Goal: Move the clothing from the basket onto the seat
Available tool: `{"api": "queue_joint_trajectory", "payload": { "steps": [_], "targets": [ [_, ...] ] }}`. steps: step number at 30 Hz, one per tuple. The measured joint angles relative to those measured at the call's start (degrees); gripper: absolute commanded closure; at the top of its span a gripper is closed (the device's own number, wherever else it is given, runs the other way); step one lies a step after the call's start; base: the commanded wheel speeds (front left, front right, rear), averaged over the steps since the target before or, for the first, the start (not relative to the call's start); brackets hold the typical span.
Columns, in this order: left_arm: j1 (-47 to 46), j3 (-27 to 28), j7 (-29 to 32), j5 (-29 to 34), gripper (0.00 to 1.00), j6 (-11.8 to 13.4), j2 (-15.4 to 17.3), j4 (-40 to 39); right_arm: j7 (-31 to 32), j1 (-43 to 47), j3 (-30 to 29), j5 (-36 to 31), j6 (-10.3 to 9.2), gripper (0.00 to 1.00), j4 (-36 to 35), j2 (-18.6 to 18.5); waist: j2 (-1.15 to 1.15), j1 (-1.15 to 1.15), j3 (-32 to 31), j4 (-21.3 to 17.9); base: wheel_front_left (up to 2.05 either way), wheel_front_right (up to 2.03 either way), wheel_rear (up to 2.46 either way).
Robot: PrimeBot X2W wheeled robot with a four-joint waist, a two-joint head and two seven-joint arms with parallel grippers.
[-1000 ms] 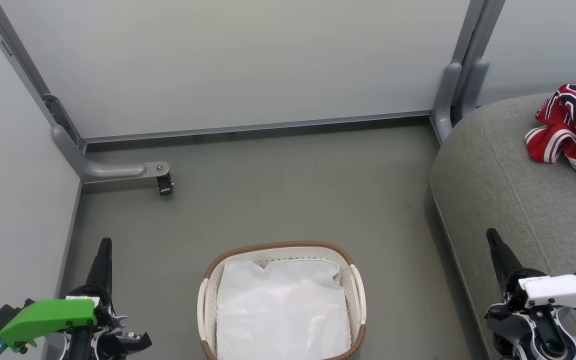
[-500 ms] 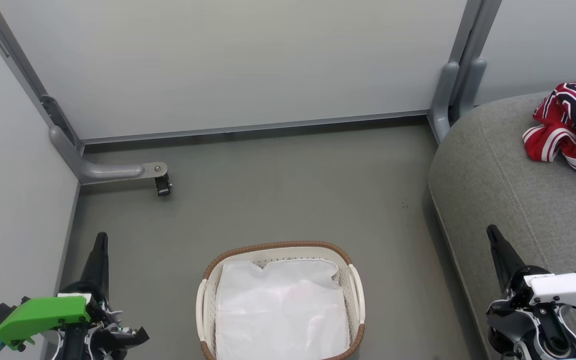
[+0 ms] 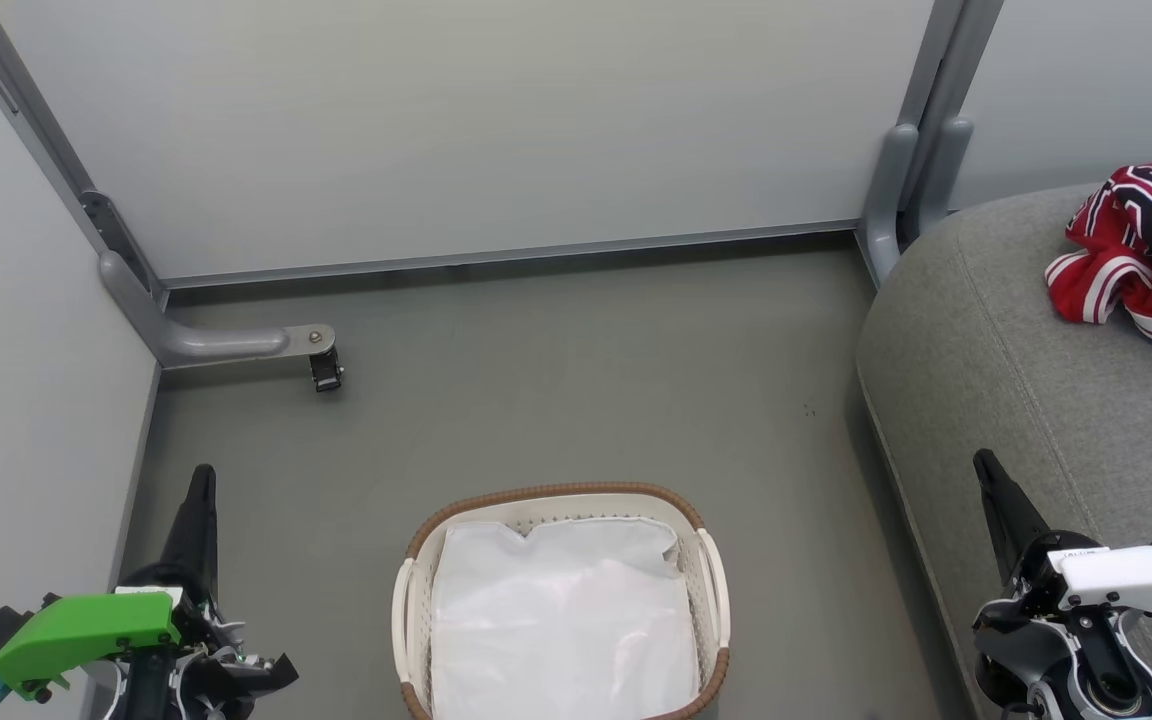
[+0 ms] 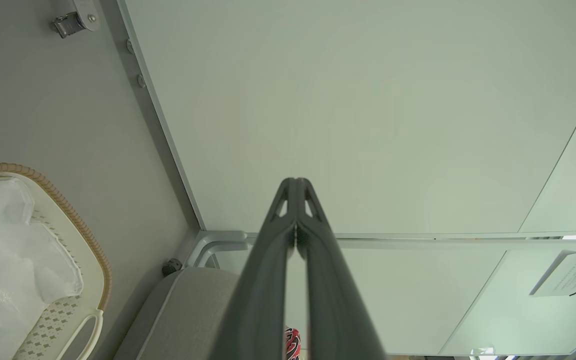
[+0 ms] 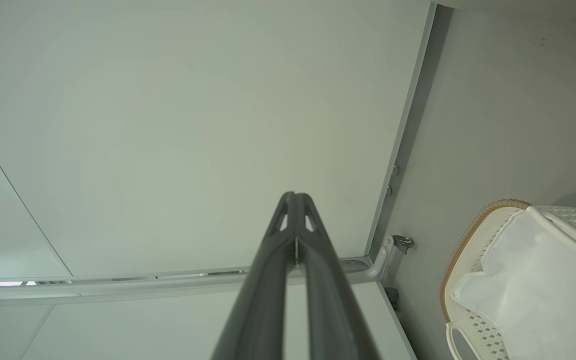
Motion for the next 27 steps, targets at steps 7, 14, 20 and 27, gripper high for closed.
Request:
{"api": "queue_joint_trajectory", "payload": {
  "steps": [7,14,20,27],
  "targets": [
    [0.0,0.0,0.0,0.0,1.0,0.0,0.0,0.0,0.0,0.0,0.0,0.0,-0.01,1.0,0.0,0.0,0.0,0.0,0.0,0.0,0.0,0.0,0.0],
    [0.0,0.0,0.0,0.0,1.0,0.0,0.0,0.0,0.0,0.0,0.0,0.0,0.0,1.0,0.0,0.0,0.0,0.0,0.0,0.0,0.0,0.0,0.0],
    [0.0,0.0,0.0,0.0,1.0,0.0,0.0,0.0,0.0,0.0,0.0,0.0,-0.01,1.0,0.0,0.0,0.0,0.0,0.0,0.0,0.0,0.0,0.0],
    [0.0,0.0,0.0,0.0,1.0,0.0,0.0,0.0,0.0,0.0,0.0,0.0,-0.01,1.0,0.0,0.0,0.0,0.0,0.0,0.0,0.0,0.0,0.0]
  ]
}}
